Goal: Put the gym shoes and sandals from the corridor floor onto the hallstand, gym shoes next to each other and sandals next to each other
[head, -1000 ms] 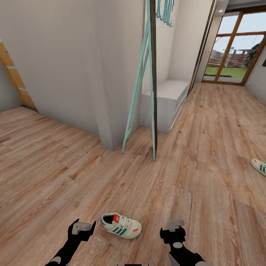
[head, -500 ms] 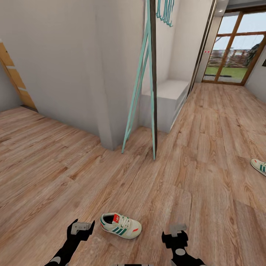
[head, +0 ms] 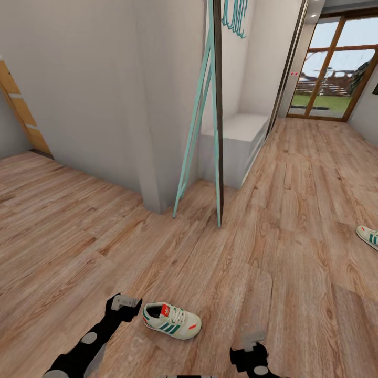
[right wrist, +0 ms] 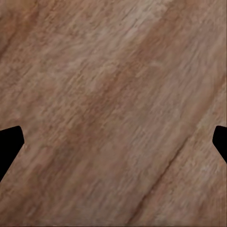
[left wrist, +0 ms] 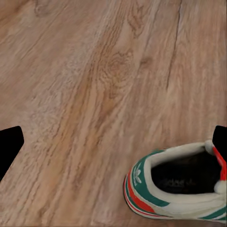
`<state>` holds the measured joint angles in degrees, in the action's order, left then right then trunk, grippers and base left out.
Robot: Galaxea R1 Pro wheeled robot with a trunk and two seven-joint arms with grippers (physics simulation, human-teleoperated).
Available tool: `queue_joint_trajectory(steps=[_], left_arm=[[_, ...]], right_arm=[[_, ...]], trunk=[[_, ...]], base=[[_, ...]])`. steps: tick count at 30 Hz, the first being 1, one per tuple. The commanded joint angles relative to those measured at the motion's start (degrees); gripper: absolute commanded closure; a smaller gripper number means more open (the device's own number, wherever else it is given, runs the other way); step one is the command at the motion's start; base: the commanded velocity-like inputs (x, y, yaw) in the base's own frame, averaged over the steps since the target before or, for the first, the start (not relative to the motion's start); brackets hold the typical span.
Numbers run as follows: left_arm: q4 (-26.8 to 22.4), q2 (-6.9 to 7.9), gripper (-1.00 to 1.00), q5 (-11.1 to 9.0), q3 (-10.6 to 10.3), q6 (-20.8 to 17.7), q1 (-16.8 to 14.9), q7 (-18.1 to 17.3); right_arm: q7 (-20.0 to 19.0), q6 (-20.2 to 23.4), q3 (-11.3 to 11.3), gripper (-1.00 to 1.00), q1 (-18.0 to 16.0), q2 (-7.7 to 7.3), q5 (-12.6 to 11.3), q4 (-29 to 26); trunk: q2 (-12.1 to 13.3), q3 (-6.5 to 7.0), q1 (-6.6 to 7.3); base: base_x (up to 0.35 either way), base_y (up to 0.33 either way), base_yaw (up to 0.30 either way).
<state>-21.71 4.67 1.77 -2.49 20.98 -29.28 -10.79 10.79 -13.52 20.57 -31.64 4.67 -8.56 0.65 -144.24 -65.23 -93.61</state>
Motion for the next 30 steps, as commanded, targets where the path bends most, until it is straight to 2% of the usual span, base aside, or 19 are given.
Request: queue_joint_trajectory(steps=[1,3,6,7,8,9,13,17,24,30], left_arm=[[-3.3,-0.12,-1.0,1.6,0.0,-3.8,0.0,0.0],[-9.9,-1.01,-1.0,4.8,-0.2,-10.3,0.0,-0.3],[-19.1,-3.3,-1.0,9.7,-0.7,-16.3,0.0,-2.0],[-23.4,-4.16,-1.0,13.0,-0.7,-18.7,0.0,-4.0],[-24.1,-3.96,-1.0,16.5,-0.7,-20.8,0.0,-7.5],[-22.7,-3.68,-1.0,17.2,-0.7,-21.1,0.0,-8.5],[-15.4,-2.83,-1.0,18.9,-0.6,-21.5,0.0,-10.4],[-10.3,-2.27,-1.0,19.8,-0.6,-18.8,0.0,-11.5],[-9.4,-2.12,-1.0,20.1,-1.0,-17.3,0.0,-11.9],[-13.0,-2.12,-1.0,20.3,-1.1,-17.1,0.0,-12.1]], right_arm=[[-1.5,0.0,0.0,-1.0,0.0,0.0,0.0,0.2],[-4.0,0.0,0.0,-1.0,0.0,-0.01,0.1,0.5],[-6.3,-0.1,0.0,-1.0,0.0,-0.01,0.2,0.8],[-7.2,-0.1,0.1,-1.0,0.0,-0.01,0.2,0.8],[-8.1,-0.2,0.1,-1.0,0.0,0.01,0.2,0.8],[-8.2,-0.2,0.1,-1.0,0.0,0.0,0.2,0.9],[-8.6,-0.8,0.0,-1.0,0.1,-0.19,0.2,1.3],[-8.8,-3.2,0.0,-1.0,0.4,-1.46,0.1,2.0],[-8.8,-4.2,0.0,-1.0,0.8,-1.95,0.2,2.1],[-8.8,-4.4,0.1,-1.0,0.8,-2.01,0.3,2.0]], trunk=[[0.0,0.0,0.0],[0.0,0.0,0.0],[0.0,0.0,0.0],[0.0,0.0,0.0],[0.0,0.0,0.0],[0.0,0.0,0.0],[0.0,0.0,0.0],[0.0,0.0,0.0],[0.0,0.0,0.0],[0.0,0.0,0.0]], base=[[0.0,0.0,0.0],[0.0,0.0,0.0],[0.0,0.0,0.0],[0.0,0.0,0.0],[0.0,0.0,0.0],[0.0,0.0,0.0],[0.0,0.0,0.0],[0.0,0.0,0.0],[0.0,0.0,0.0],[0.0,0.0,0.0]])
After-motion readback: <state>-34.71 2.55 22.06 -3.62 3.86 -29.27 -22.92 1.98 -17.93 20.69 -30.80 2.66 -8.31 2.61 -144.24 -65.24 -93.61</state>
